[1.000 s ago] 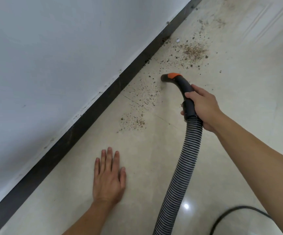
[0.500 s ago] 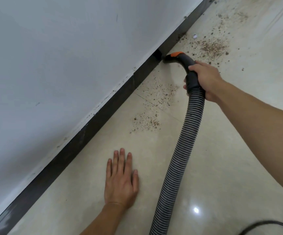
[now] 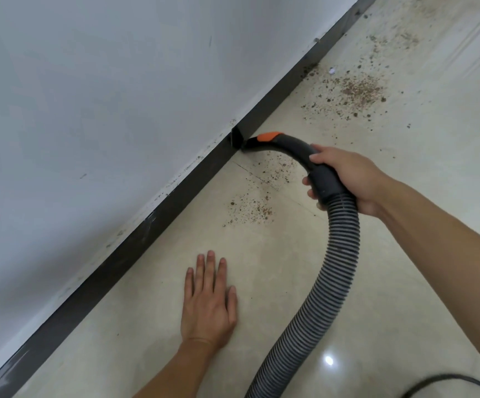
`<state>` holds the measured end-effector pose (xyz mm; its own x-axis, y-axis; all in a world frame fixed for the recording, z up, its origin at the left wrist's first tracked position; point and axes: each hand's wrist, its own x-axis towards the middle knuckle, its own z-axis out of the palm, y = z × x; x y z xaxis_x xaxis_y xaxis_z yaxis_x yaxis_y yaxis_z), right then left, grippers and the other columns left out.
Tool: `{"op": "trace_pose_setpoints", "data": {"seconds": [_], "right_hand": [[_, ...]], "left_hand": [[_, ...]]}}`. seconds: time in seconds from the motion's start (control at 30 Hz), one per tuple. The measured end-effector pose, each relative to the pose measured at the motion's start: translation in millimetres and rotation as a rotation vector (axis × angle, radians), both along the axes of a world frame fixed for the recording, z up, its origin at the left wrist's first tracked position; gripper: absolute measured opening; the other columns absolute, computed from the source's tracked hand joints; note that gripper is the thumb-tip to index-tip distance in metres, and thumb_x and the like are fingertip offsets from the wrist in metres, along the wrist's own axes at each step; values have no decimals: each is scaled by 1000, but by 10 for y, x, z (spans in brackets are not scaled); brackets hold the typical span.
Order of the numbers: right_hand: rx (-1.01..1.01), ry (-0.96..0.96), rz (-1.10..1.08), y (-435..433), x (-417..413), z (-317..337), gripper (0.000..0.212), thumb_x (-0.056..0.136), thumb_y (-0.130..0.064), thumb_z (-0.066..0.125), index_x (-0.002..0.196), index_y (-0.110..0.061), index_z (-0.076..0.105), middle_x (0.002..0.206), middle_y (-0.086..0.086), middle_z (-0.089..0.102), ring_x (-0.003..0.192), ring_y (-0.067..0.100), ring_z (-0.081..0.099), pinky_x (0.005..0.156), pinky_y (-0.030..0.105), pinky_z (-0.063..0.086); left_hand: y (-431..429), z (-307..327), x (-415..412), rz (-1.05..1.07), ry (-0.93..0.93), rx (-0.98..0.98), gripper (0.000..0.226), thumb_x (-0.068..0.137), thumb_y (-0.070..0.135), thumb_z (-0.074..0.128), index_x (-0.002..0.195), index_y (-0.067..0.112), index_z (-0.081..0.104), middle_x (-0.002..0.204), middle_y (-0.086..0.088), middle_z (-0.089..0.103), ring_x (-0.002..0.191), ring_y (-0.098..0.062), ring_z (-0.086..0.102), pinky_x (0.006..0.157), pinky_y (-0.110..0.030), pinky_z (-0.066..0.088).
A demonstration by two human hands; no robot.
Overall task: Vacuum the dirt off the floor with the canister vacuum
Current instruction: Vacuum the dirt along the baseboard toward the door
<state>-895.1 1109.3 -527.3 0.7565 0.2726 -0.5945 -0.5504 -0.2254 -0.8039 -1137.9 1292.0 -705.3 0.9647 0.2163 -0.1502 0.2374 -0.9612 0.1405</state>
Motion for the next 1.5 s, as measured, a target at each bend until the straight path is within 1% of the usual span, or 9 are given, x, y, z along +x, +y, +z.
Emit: {"op": "trace_pose_setpoints", "data": {"seconds": [0.1, 0.2, 0.33, 0.47, 0.77, 0.9, 1.03, 1.23, 1.5], "right_hand": [[9, 27, 76, 38, -198, 22, 40, 99, -23, 54, 138, -33, 54, 83, 16, 69, 62, 26, 65, 50, 32, 53], [-29, 2, 72, 64, -274, 57, 40, 98, -21, 57, 137, -33, 56, 83, 17, 70, 61, 28, 65, 49, 33, 53], [-131, -98, -95, -81, -20, 97, 43, 98, -21, 58, 140, -30, 54, 86, 18, 70, 54, 25, 65, 44, 32, 53], [-164, -100, -245, -287, 290, 180, 42, 98, -23, 58, 139, -30, 52, 82, 16, 67, 49, 23, 65, 45, 31, 53], [-169, -4, 61, -416, -92, 306, 36, 99, -25, 56, 134, -32, 57, 86, 17, 71, 59, 25, 66, 49, 33, 53], [-243, -63, -36, -603, -20, 399, 34, 98, -24, 57, 132, -31, 58, 86, 19, 69, 56, 25, 65, 48, 33, 53], [-265, -71, -132, -789, 68, 459, 39, 97, -28, 58, 137, -30, 55, 85, 18, 68, 57, 26, 65, 50, 34, 52], [-228, 11, 69, -789, -200, 443, 28, 99, -26, 56, 125, -34, 63, 87, 18, 70, 62, 26, 65, 49, 33, 53], [-275, 18, 118, -893, -431, 514, 30, 98, -25, 58, 124, -39, 63, 89, 18, 74, 65, 29, 66, 53, 35, 54]], "left_hand": [[-3, 1, -13, -3, -9, 2, 61, 94, 40, 31, 148, 11, 36, 159, -11, 21, 148, -26, 13, 117, -45, 10], [-1, -11, -19, -8, -12, 1, 61, 94, 40, 32, 148, 12, 36, 159, -11, 20, 149, -25, 11, 117, -45, 11], [5, -22, -8, -9, -25, -1, 61, 95, 40, 32, 148, 11, 34, 159, -11, 21, 149, -25, 11, 117, -45, 11], [-2, -25, -1, -7, -32, -2, 61, 95, 40, 32, 148, 11, 34, 159, -11, 22, 148, -25, 12, 117, -45, 10], [10, -16, -12, -14, -25, 19, 60, 95, 40, 30, 148, 11, 36, 158, -11, 22, 148, -25, 10, 117, -45, 10], [10, -21, -16, -11, -36, 3, 60, 95, 39, 29, 147, 10, 37, 158, -12, 23, 148, -26, 13, 118, -45, 9], [4, -31, -5, -9, -39, -5, 60, 94, 38, 30, 147, 10, 37, 158, -12, 23, 148, -27, 15, 118, -45, 9], [0, -21, -15, -4, -29, 19, 61, 94, 39, 28, 148, 10, 36, 158, -11, 23, 148, -26, 15, 118, -44, 9], [-1, -11, -12, 0, -11, 27, 61, 95, 40, 25, 148, 11, 35, 158, -11, 22, 148, -26, 15, 117, -44, 10]]}}
